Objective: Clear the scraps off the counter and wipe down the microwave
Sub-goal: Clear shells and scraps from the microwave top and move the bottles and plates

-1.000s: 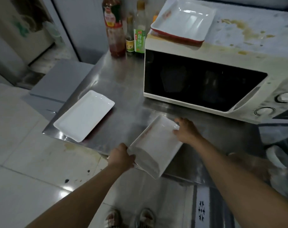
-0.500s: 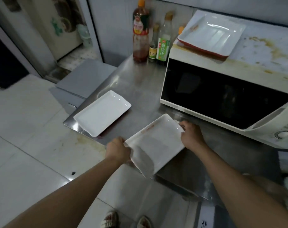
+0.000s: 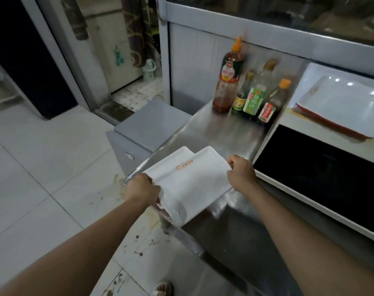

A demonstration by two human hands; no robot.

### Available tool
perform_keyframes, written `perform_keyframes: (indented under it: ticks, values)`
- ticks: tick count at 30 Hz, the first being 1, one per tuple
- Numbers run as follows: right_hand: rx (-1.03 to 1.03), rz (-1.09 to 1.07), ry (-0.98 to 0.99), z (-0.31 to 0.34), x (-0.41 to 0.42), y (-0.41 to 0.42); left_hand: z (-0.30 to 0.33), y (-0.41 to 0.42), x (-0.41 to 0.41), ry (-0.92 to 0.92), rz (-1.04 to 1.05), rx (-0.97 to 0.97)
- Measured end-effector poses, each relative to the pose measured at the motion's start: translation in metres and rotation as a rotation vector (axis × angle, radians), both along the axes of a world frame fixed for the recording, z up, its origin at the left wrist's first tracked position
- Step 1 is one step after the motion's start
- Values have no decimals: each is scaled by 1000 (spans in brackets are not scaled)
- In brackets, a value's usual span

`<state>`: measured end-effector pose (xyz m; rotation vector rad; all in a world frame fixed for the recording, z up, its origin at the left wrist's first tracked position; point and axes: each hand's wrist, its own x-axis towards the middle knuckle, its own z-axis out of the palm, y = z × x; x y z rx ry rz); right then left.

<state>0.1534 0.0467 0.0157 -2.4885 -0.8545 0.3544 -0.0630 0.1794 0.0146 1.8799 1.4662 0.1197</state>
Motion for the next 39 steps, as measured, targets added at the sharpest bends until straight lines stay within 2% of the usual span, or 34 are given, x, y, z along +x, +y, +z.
perform_keyframes:
  ticks: [7,14,28,39]
  values:
    - [-46,61,8,-21,6,64,-22,52,3,137,-18,-4]
    - [-101,70,21,-43,6,92,-50,76,3,129,4,-3]
    - [-133,83,9,-59,0,93,-59,81,-4,81,1,-10]
    - [-183,63,90,-52,-10,77,-68,78,-4,82,-11,-70]
